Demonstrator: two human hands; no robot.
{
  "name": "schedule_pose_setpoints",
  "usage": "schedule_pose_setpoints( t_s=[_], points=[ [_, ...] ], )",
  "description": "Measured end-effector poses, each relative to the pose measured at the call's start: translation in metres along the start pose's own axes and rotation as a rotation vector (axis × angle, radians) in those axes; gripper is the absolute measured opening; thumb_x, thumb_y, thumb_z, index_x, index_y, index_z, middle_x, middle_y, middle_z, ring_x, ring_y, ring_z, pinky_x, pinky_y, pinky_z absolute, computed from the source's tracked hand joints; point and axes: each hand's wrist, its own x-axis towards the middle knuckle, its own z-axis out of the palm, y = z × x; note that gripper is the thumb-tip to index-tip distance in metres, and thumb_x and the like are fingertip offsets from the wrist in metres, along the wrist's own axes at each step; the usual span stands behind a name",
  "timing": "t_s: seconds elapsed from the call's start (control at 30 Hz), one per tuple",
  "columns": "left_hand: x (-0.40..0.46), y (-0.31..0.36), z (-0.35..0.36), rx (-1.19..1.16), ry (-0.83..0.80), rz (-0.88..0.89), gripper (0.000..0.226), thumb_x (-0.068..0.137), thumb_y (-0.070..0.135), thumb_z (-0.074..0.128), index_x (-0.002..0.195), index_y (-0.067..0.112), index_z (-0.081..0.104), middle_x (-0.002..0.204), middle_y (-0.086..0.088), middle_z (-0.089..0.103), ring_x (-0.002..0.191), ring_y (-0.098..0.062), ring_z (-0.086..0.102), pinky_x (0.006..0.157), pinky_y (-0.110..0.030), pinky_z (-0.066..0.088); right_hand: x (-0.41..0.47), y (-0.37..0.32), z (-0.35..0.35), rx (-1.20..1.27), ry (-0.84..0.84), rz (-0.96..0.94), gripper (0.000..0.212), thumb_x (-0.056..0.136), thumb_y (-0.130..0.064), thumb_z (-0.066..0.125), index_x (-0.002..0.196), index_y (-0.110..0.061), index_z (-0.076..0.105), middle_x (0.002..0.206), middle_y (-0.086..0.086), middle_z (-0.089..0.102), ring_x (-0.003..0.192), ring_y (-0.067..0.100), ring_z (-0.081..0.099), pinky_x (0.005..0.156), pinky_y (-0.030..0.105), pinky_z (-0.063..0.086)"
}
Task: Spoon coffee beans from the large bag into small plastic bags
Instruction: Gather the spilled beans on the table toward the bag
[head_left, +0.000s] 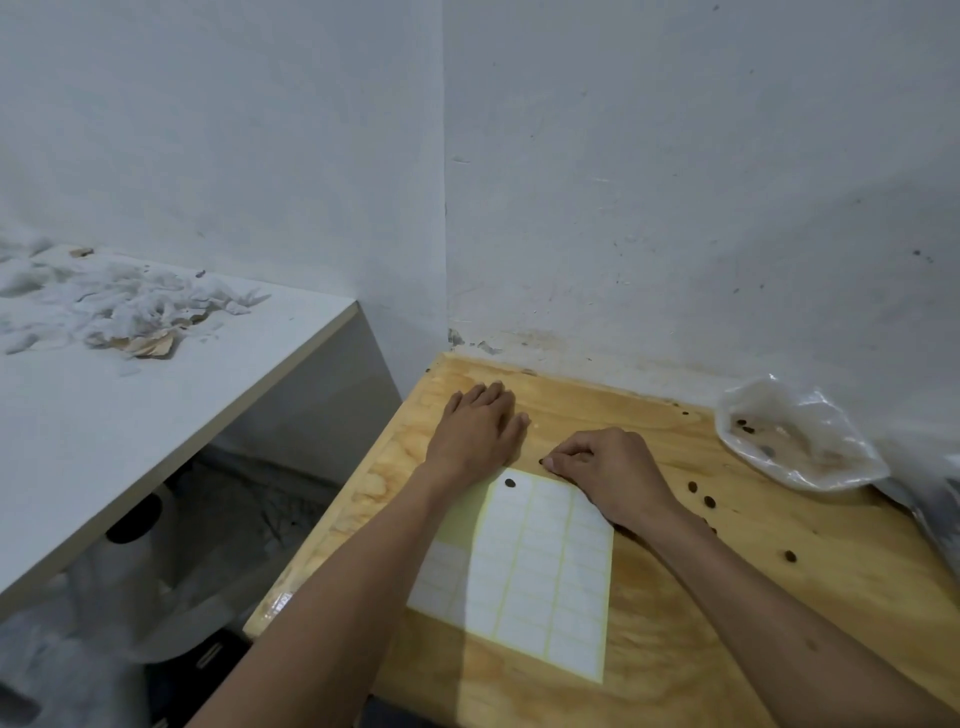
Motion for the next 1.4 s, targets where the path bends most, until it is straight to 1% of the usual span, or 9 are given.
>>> schedule_pose_setpoints(
  t_s=[0.2, 0.37, 0.6, 0.67, 0.83, 0.93, 1.07, 1.3, 1.4],
  points=[
    [0.0, -0.001, 0.001, -0.001, 0.031, 0.009, 0.034, 0.105, 0.04, 0.039, 0.111, 0.014, 0.06, 0.134, -0.002, 0.056, 0.129, -0.02, 0.044, 0.114, -0.041, 0.023, 0.004, -0.016, -0.023, 0.799, -0.123, 0.561, 0.016, 0.084, -0.018, 0.052, 0.08, -0.007, 0.063, 0.068, 0.007, 0.056, 0.05, 0.016, 0.042, 0.049, 0.029, 0.028],
    [-0.001, -0.001, 0.002, -0.009, 0.042, 0.011, 0.034, 0.104, 0.04, 0.04, 0.111, 0.014, 0.06, 0.136, -0.003, 0.056, 0.13, -0.02, 0.043, 0.115, -0.042, 0.023, -0.003, -0.016, -0.011, 0.181, 0.029, 0.173, 0.018, 0.081, -0.04, 0.08, 0.08, -0.022, 0.079, 0.065, -0.011, 0.068, 0.058, 0.004, 0.061, 0.057, 0.023, 0.043],
    [0.0, -0.002, 0.002, -0.012, 0.032, 0.008, 0.035, 0.104, 0.042, 0.039, 0.112, 0.014, 0.06, 0.135, -0.001, 0.056, 0.13, -0.021, 0.044, 0.114, -0.041, 0.024, 0.0, -0.004, 0.007, -0.008, 0.054, 0.011, 0.008, 0.081, -0.039, 0.082, 0.076, -0.033, 0.081, 0.077, -0.016, 0.076, 0.078, 0.001, 0.069, 0.077, 0.035, 0.059],
    [0.0, -0.002, 0.001, -0.01, 0.027, 0.006, 0.037, 0.105, 0.041, 0.039, 0.117, 0.014, 0.06, 0.138, -0.003, 0.055, 0.132, -0.021, 0.042, 0.114, -0.04, 0.022, 0.001, -0.011, 0.004, 0.047, 0.017, 0.107, 0.021, 0.084, -0.041, 0.077, 0.069, -0.026, 0.076, 0.068, -0.015, 0.07, 0.063, 0.01, 0.065, 0.064, 0.032, 0.054],
    [-0.001, -0.001, 0.0, -0.006, 0.029, 0.002, 0.036, 0.104, 0.042, 0.038, 0.112, 0.015, 0.06, 0.135, -0.004, 0.056, 0.128, -0.022, 0.044, 0.112, -0.041, 0.025, 0.0, -0.035, -0.013, 0.896, -0.205, 0.649, 0.024, 0.088, -0.02, 0.046, 0.08, -0.006, 0.064, 0.061, 0.004, 0.053, 0.045, 0.013, 0.039, 0.036, 0.02, 0.027],
    [-0.001, 0.0, -0.002, 0.001, 0.011, -0.002, 0.037, 0.105, 0.041, 0.038, 0.116, 0.014, 0.06, 0.138, -0.004, 0.055, 0.131, -0.024, 0.043, 0.112, -0.041, 0.025, -0.006, -0.031, -0.002, 0.55, -0.194, 0.426, 0.033, 0.092, -0.036, 0.062, 0.079, -0.01, 0.077, 0.061, -0.004, 0.063, 0.046, 0.008, 0.05, 0.046, 0.025, 0.041],
    [-0.003, 0.004, -0.006, -0.007, -0.029, -0.038, 0.045, 0.106, 0.042, 0.037, 0.135, 0.013, 0.056, 0.154, -0.004, 0.044, 0.146, -0.024, 0.031, 0.12, -0.041, 0.014, -0.015, -0.021, 0.018, 0.25, -0.127, 0.099, 0.021, 0.067, -0.05, 0.085, 0.079, -0.033, 0.082, 0.081, -0.013, 0.078, 0.083, 0.009, 0.075, 0.086, 0.047, 0.061],
    [-0.004, 0.005, -0.009, -0.004, -0.024, -0.021, 0.043, 0.107, 0.04, 0.038, 0.133, 0.011, 0.057, 0.148, -0.005, 0.049, 0.141, -0.023, 0.035, 0.117, -0.038, 0.016, -0.017, -0.03, 0.03, 0.197, -0.054, 0.114, 0.008, 0.072, -0.032, 0.083, 0.07, -0.024, 0.08, 0.068, -0.006, 0.075, 0.068, 0.015, 0.071, 0.07, 0.046, 0.059],
    [-0.004, 0.003, -0.006, 0.021, -0.007, 0.009, 0.041, 0.106, 0.04, 0.039, 0.125, 0.01, 0.06, 0.138, -0.005, 0.054, 0.134, -0.025, 0.042, 0.113, -0.04, 0.022, -0.015, -0.036, 0.005, 0.518, -0.152, 0.375, 0.023, 0.072, -0.036, 0.07, 0.065, -0.014, 0.067, 0.057, -0.002, 0.058, 0.047, 0.014, 0.046, 0.044, 0.036, 0.04]
  ],
)
